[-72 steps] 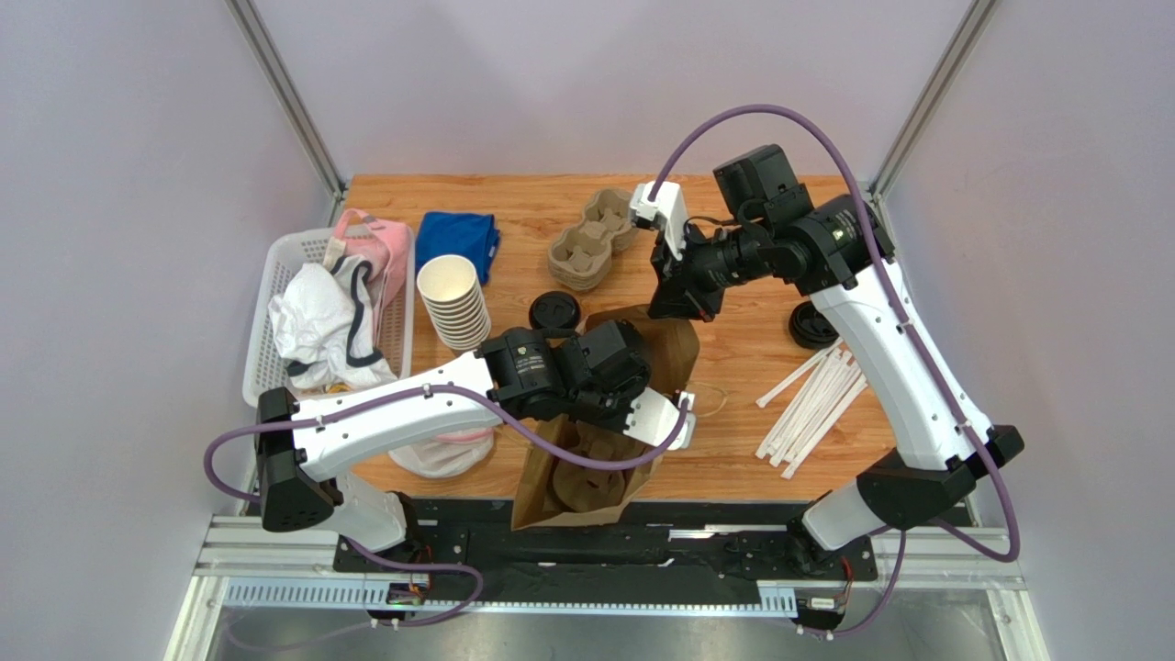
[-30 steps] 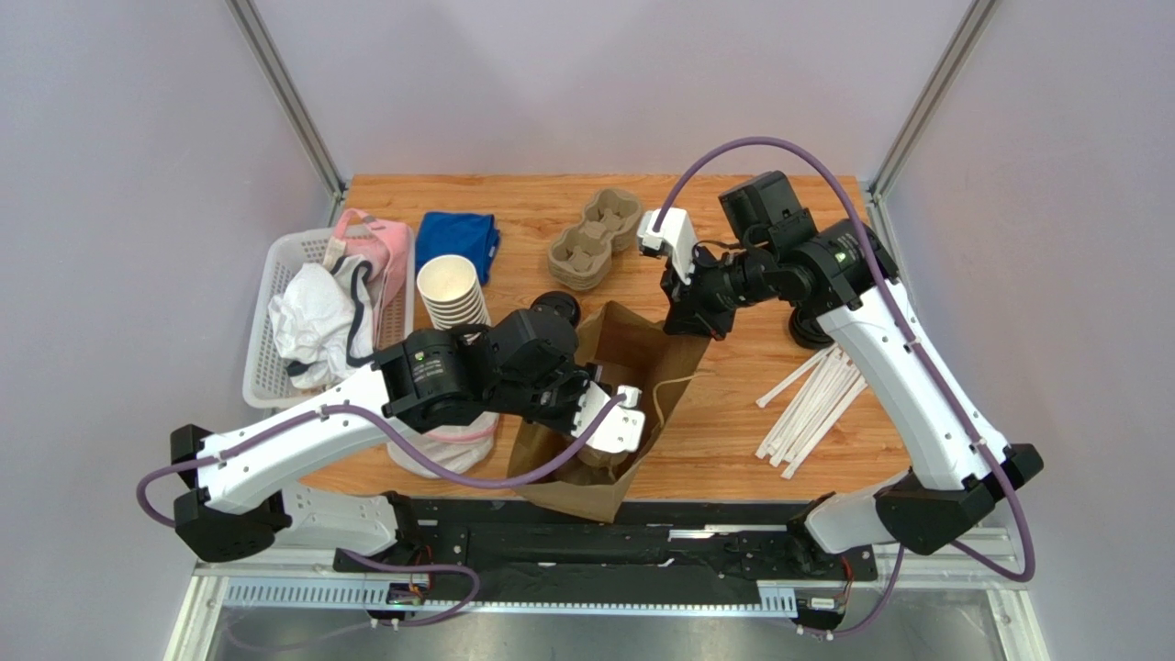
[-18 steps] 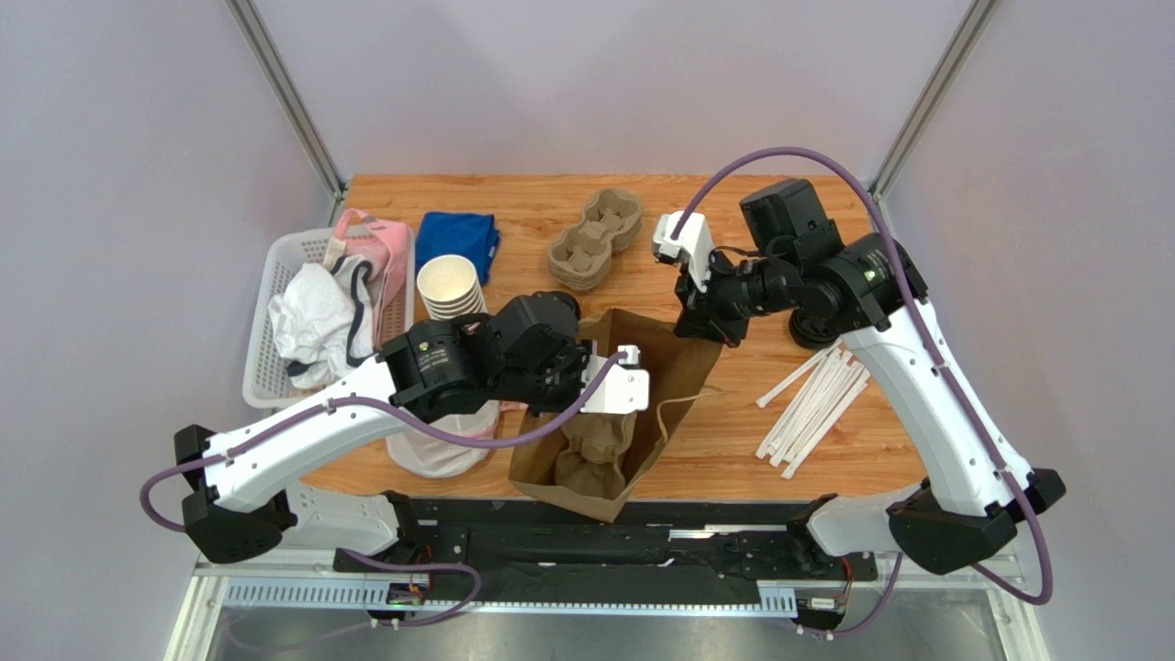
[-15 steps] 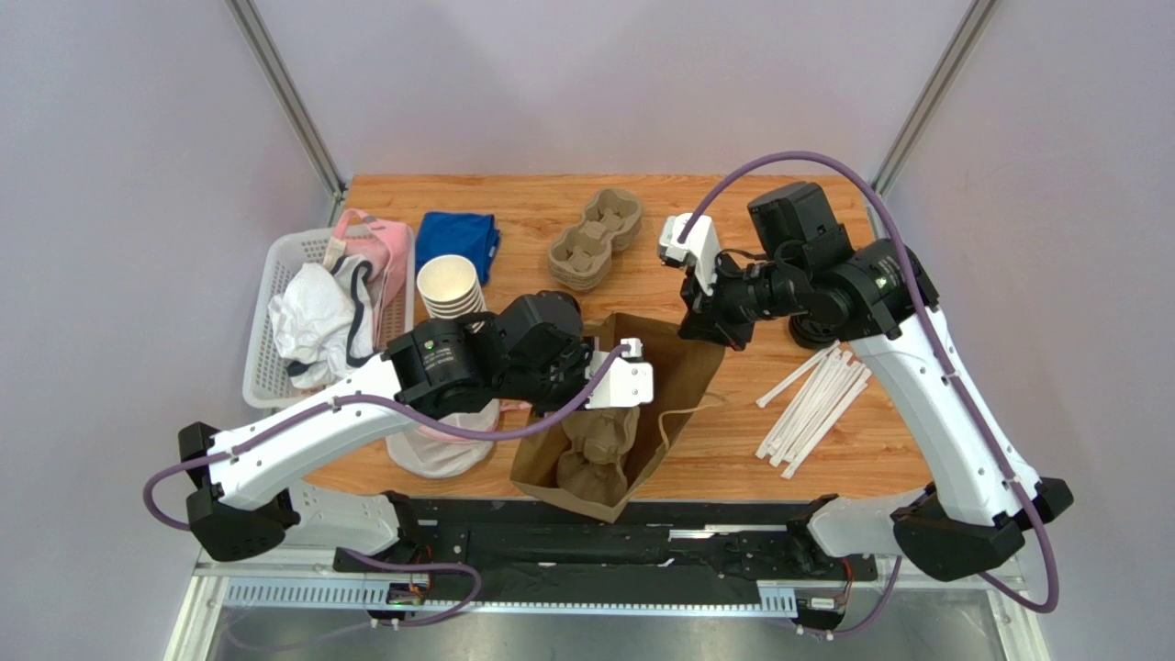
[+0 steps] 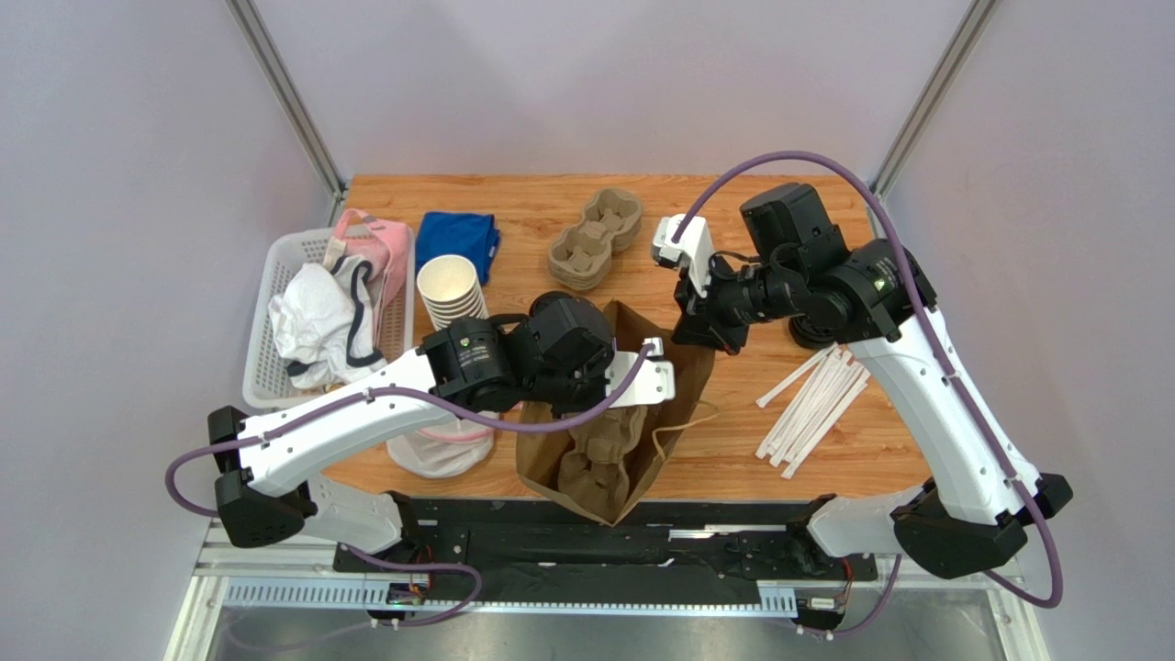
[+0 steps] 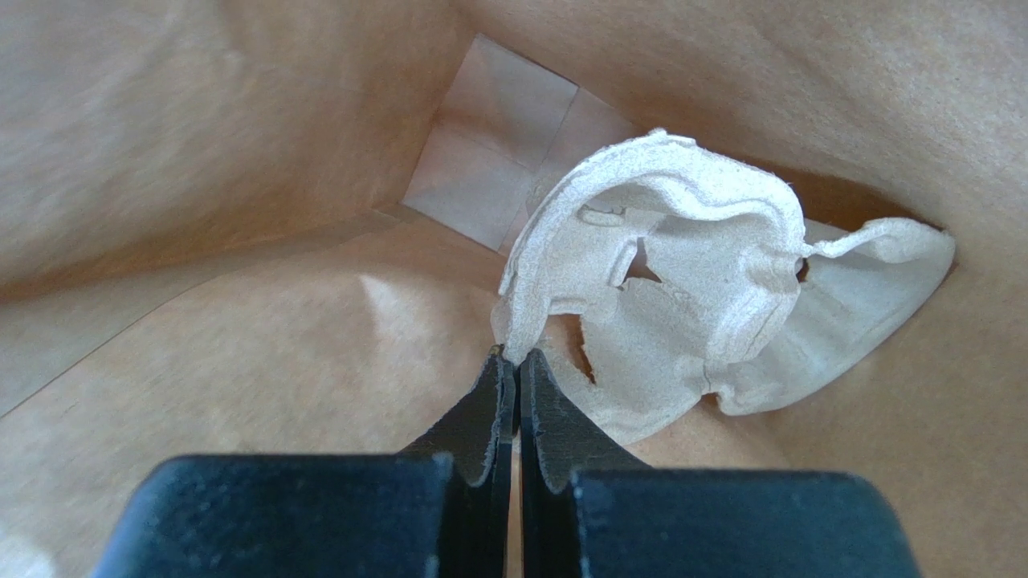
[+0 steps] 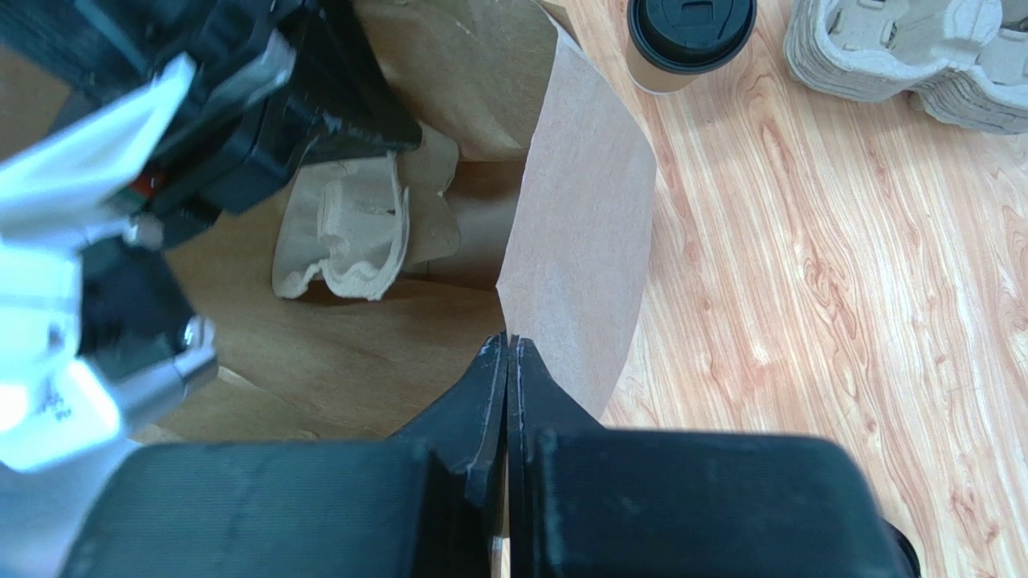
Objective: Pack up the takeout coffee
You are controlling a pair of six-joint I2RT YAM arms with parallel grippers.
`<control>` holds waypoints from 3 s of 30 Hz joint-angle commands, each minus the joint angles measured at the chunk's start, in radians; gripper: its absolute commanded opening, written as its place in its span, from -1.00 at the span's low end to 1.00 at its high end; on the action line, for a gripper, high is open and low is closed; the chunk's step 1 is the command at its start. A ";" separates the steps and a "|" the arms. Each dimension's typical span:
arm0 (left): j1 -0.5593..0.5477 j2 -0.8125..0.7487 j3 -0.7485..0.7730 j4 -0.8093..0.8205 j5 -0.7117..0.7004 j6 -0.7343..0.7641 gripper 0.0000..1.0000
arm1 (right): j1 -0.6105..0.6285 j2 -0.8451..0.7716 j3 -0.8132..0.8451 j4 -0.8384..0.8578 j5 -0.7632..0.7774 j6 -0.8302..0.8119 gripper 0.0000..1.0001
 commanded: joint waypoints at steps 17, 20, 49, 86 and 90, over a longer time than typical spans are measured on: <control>-0.165 0.110 0.146 -0.169 -0.153 0.074 -1.00 | 0.031 0.031 0.093 -0.039 0.023 0.066 -1.00; -0.182 0.127 0.170 -0.183 -0.174 0.071 -1.00 | 0.037 0.035 0.099 -0.045 0.026 0.065 -1.00; -0.117 0.123 -0.078 -0.023 -0.092 0.116 -1.00 | 0.080 0.035 0.061 -0.054 -0.023 0.020 -1.00; -0.088 0.056 0.047 -0.060 -0.125 0.139 -0.04 | 0.080 0.060 0.035 -0.078 0.058 -0.049 -1.00; -0.088 0.032 0.104 -0.059 -0.095 0.120 0.08 | 0.079 0.055 0.025 -0.068 0.091 -0.055 -1.00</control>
